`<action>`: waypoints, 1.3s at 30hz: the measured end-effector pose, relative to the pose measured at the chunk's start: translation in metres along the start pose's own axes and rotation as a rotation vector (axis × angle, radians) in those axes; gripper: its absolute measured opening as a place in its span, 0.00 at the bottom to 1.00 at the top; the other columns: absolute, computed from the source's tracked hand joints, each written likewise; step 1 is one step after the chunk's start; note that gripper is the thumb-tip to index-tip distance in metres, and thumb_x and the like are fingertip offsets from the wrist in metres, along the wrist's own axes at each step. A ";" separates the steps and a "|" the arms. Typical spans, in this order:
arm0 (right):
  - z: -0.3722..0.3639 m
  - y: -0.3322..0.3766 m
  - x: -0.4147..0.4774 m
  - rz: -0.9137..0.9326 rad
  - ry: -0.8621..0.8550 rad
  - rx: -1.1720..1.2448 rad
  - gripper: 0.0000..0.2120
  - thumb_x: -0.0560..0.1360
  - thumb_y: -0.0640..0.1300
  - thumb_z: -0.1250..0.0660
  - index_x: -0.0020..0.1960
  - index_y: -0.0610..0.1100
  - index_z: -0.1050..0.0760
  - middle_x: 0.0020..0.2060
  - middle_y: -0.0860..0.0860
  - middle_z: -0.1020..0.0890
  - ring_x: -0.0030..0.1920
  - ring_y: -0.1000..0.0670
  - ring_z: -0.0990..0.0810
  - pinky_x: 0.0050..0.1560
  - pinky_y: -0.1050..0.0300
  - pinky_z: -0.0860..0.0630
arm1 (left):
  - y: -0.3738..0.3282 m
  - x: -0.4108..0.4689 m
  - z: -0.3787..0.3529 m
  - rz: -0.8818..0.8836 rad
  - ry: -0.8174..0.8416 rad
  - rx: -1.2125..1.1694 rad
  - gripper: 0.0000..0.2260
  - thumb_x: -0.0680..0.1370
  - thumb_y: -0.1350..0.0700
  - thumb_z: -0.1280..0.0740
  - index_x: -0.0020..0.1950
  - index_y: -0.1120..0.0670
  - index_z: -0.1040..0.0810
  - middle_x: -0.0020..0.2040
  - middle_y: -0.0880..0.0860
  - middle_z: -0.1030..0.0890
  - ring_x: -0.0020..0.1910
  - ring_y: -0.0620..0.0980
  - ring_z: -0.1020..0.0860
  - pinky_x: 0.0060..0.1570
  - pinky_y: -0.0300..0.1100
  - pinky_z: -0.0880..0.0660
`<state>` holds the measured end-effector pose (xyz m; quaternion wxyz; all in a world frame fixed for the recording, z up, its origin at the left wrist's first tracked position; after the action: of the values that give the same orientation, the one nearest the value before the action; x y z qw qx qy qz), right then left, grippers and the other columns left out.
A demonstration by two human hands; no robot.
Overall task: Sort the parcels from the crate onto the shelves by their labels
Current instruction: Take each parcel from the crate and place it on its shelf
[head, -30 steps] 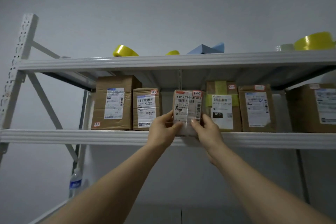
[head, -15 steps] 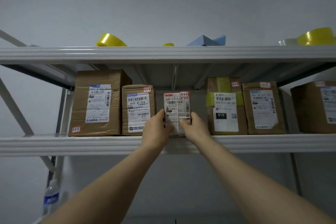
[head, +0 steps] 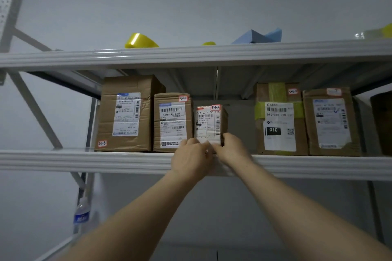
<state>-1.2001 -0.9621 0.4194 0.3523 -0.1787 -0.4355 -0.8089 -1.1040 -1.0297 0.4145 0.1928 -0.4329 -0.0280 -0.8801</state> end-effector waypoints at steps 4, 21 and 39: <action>-0.002 0.002 0.005 -0.016 0.018 -0.011 0.17 0.77 0.50 0.37 0.62 0.43 0.29 0.60 0.45 0.22 0.58 0.42 0.23 0.58 0.49 0.25 | -0.001 -0.001 0.002 -0.012 -0.010 0.058 0.19 0.78 0.46 0.49 0.57 0.50 0.22 0.56 0.51 0.20 0.57 0.56 0.28 0.55 0.46 0.31; 0.007 0.011 0.030 0.058 0.174 0.196 0.16 0.77 0.43 0.36 0.63 0.40 0.27 0.58 0.44 0.22 0.57 0.47 0.24 0.51 0.59 0.30 | -0.035 0.069 0.051 -0.138 -0.099 0.254 0.32 0.78 0.62 0.42 0.78 0.52 0.54 0.79 0.52 0.53 0.77 0.52 0.61 0.71 0.53 0.67; 0.016 0.022 0.022 0.110 0.170 0.295 0.14 0.79 0.36 0.41 0.64 0.39 0.29 0.60 0.40 0.23 0.61 0.41 0.24 0.62 0.47 0.27 | -0.042 0.097 0.045 -0.123 0.073 0.383 0.25 0.80 0.57 0.44 0.76 0.44 0.44 0.67 0.54 0.31 0.69 0.55 0.32 0.69 0.58 0.70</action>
<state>-1.1992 -0.9663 0.4537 0.4540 -0.0795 -0.5077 -0.7279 -1.1389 -1.0121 0.5225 0.2184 -0.3534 -0.2143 -0.8840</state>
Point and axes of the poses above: each hand's wrist, its own x-axis towards the middle knuckle, its own z-axis out of the back of the hand, y = z × x, the point moved 10 cm from there along x, towards the middle knuckle
